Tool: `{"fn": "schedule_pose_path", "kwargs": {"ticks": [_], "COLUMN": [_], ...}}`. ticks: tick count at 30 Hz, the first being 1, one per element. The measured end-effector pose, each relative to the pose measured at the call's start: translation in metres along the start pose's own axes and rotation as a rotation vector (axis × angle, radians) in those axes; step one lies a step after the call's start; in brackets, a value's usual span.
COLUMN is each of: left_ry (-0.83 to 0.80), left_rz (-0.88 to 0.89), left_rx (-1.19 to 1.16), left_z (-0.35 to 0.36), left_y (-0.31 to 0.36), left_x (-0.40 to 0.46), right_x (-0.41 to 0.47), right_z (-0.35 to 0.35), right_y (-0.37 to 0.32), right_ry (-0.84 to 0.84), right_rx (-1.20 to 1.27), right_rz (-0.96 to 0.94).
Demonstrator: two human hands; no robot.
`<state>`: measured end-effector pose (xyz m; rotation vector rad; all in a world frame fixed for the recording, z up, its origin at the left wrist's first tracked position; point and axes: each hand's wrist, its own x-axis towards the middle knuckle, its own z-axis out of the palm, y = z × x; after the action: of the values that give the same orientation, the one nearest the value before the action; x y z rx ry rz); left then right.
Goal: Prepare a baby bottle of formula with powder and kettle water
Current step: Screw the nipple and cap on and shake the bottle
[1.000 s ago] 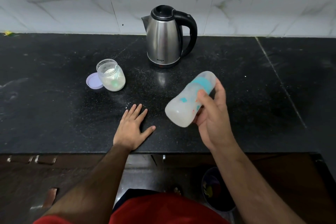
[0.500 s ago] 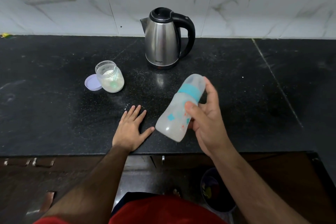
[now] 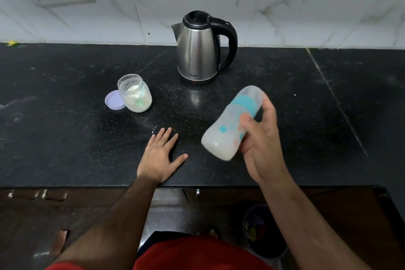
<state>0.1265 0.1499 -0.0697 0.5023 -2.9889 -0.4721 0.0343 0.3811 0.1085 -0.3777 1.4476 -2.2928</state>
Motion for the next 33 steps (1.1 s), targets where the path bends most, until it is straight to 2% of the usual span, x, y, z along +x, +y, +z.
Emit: {"fn": "schedule_pose_path", "kwargs": {"ticks": [2,7,13,18,23,29,33], "left_ry": [-0.002,-0.019,-0.003,-0.013,0.008,-0.009,0.006], "left_rz": [-0.006,-0.002,-0.006,-0.004,-0.006,0.0,-0.007], "left_rx": [0.004,-0.001,0.006,0.012,0.005,0.008,0.009], "left_z": [0.0,-0.001,0.0,0.0,0.001,0.002,0.002], "left_y": [0.001,0.001,0.002,0.0,0.0,-0.001,0.0], "left_x": [-0.001,0.0,0.0,0.0,0.0,0.002,0.001], "right_x": [0.003,-0.006,0.006,-0.005,0.004,-0.009,0.002], "right_z": [0.0,0.002,-0.006,-0.003,-0.004,0.003,0.003], "right_y": [0.0,0.005,-0.003,0.002,0.0,0.008,0.001], "right_ry": [0.048,-0.114,0.094,-0.112,0.09,-0.089,0.046], "right_rx": [0.027,-0.061,0.071,-0.039,0.074,-0.029,0.053], "right_rz": [0.001,0.091,0.027,0.137,0.039,0.122,0.027]}}
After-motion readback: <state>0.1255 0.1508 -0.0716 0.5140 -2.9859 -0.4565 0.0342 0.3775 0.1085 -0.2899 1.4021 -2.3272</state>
